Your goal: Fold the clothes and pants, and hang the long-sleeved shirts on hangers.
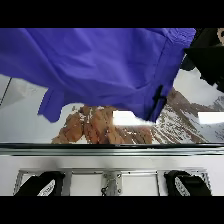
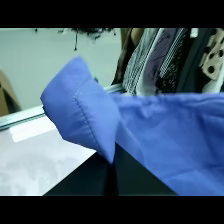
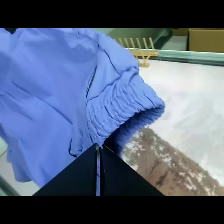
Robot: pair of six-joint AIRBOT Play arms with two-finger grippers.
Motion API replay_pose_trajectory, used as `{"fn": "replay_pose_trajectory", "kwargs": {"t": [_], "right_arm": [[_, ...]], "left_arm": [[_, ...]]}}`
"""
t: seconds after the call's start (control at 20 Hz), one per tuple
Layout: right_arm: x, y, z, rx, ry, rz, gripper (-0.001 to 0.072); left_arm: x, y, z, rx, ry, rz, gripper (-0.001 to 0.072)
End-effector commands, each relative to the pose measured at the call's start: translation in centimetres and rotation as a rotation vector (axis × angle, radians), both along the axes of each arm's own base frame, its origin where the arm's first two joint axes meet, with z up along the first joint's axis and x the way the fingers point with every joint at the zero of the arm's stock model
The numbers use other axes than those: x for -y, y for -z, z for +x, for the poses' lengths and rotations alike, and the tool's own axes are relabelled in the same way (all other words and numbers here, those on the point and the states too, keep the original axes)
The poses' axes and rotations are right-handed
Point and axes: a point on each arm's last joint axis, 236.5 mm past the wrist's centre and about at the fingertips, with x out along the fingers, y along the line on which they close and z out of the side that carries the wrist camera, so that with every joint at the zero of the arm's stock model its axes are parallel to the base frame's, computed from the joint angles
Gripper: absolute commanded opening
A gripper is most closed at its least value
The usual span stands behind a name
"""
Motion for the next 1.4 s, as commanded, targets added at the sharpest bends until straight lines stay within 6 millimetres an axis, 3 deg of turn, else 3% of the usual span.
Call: {"fn": "replay_pose_trajectory", "kwargs": {"t": [0.0,0.1,0.3,0.45,0.6,0.75,0.85,0.9,0.95,1.0,1.05,1.15,1.25,1.35], "right_arm": [[0.1,2.1,-2.9,-0.165,0.016,0.008,0.0014],[1.2,6.3,-3.0,-0.375,0.073,-0.019,0.0014],[3.1,15.7,-0.6,-0.723,0.159,-0.052,0.0014],[4.2,24.1,3.3,-0.905,0.191,-0.102,0.0015],[6.6,30.2,9.8,-0.918,0.288,-0.15,0.0014],[8.3,33.6,16.8,-0.81,0.378,-0.134,0.0016],[9.4,34.8,20.0,-0.752,0.444,-0.105,0.0021],[10.0,35.0,21.3,-0.724,0.477,-0.082,0.0079],[10.6,34.9,22.5,-0.688,0.51,-0.065,0.0338],[11.2,34.4,23.4,-0.648,0.537,-0.053,0.058],[11.9,33.4,24.1,-0.594,0.562,-0.046,0.0646],[13.0,30.6,24.3,-0.517,0.58,-0.052,0.0644],[13.7,27.9,23.0,-0.48,0.583,-0.047,0.0643],[12.6,26.3,20.5,-0.466,0.52,-0.122,0.0642]], "left_arm": [[0.6,0.3,-1.3,-0.003,0.023,-0.01,0.0006],[-0.1,5.0,2.9,-0.139,-0.04,-0.006,0.0006],[0.8,20.5,14.2,-0.499,-0.088,0.008,0.0006],[2.3,30.1,22.1,-0.612,-0.114,0.026,0.0006],[4.7,35.8,28.2,-0.658,-0.092,0.054,0.0006],[6.9,37.9,32.5,-0.622,-0.079,0.048,0.0006],[6.8,38.5,34.5,-0.58,-0.108,0.014,0.0025],[6.6,38.8,34.8,-0.568,-0.123,0.003,0.0299],[5.6,39.1,35.1,-0.568,-0.15,-0.017,0.0577],[4.5,39.1,35.1,-0.58,-0.171,-0.03,0.0623],[3.1,38.8,34.9,-0.594,-0.189,-0.038,0.0624],[-0.6,37.4,33.6,-0.65,-0.223,-0.048,0.0624],[-4.0,36.4,31.0,-0.74,-0.241,-0.03,0.062],[-6.8,36.6,27.2,-0.855,-0.249,-0.002,0.0597]]}}
